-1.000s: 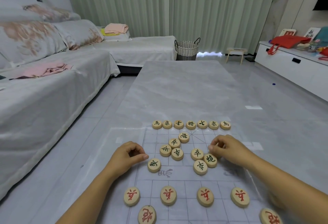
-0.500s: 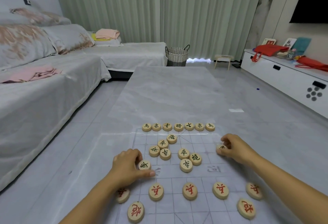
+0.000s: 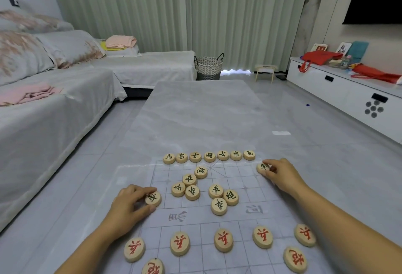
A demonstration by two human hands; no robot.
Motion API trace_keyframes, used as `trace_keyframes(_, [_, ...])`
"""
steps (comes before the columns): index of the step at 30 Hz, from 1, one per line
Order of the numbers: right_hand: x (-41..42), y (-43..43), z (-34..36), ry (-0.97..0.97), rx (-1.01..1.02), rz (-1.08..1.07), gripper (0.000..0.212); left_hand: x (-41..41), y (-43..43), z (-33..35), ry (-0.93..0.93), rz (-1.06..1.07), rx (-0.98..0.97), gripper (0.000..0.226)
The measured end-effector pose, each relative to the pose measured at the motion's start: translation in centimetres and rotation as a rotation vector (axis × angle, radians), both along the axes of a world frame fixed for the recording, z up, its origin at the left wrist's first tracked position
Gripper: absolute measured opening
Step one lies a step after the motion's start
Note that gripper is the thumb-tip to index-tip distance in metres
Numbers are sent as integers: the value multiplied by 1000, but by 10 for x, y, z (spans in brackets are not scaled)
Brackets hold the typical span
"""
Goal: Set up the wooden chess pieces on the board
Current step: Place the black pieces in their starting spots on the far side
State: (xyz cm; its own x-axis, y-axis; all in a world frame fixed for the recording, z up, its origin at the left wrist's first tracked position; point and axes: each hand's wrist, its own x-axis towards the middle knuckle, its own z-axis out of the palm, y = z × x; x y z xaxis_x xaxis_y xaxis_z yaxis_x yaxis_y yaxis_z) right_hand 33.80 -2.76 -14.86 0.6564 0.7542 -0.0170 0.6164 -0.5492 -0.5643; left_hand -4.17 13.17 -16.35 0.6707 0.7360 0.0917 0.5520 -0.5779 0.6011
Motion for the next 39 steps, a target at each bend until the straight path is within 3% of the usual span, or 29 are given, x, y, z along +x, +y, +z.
trace_keyframes(5, [9, 11, -1, -12, 4, -62, 47, 0, 1, -4, -25, 21, -13, 47])
trace_keyframes(25, [30, 41, -14, -170, 46, -150, 45, 4, -2, -3, -45, 49, 27, 49])
trace_keyframes(30, [29, 39, -15, -179, 59, -149, 43, 7, -2, -3, 16, 90, 52, 56])
trace_keyframes(34, [29, 39, -16, -171, 78, -145, 41, 15, 5, 5, 59, 114, 78, 49])
trace_keyframes(39, [30, 39, -17, -188, 71, -147, 41, 28, 43, 6, -88, 259, -84, 53])
